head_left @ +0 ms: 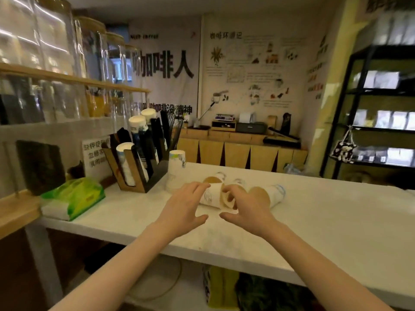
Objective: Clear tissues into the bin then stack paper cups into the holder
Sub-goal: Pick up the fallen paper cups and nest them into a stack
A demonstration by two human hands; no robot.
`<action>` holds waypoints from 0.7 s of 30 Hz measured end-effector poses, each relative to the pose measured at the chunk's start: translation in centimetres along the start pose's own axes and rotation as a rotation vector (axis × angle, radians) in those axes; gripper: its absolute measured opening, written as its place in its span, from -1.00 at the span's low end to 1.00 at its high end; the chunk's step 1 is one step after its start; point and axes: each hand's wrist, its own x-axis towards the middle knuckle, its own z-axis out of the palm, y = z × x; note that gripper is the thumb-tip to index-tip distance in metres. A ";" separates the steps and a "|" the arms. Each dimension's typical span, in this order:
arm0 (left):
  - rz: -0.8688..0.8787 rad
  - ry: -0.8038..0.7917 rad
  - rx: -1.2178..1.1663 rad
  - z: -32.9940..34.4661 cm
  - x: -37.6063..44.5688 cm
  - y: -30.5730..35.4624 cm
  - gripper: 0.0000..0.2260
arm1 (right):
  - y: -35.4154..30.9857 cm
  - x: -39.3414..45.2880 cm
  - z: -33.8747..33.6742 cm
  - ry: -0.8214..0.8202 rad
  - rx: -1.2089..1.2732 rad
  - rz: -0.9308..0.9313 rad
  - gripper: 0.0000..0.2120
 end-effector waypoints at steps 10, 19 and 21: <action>-0.045 -0.157 -0.039 4.8 8.5 -5.7 -0.26 | 5.2 7.7 -1.9 0.011 -0.056 0.154 -0.46; -0.028 -0.342 -0.184 8.9 12.4 -9.7 -0.23 | 8.2 15.0 -0.1 -0.094 -0.080 0.120 -0.44; 0.001 -0.355 -0.189 9.5 12.5 -10.1 -0.24 | 9.1 16.4 0.5 -0.145 -0.131 0.120 -0.43</action>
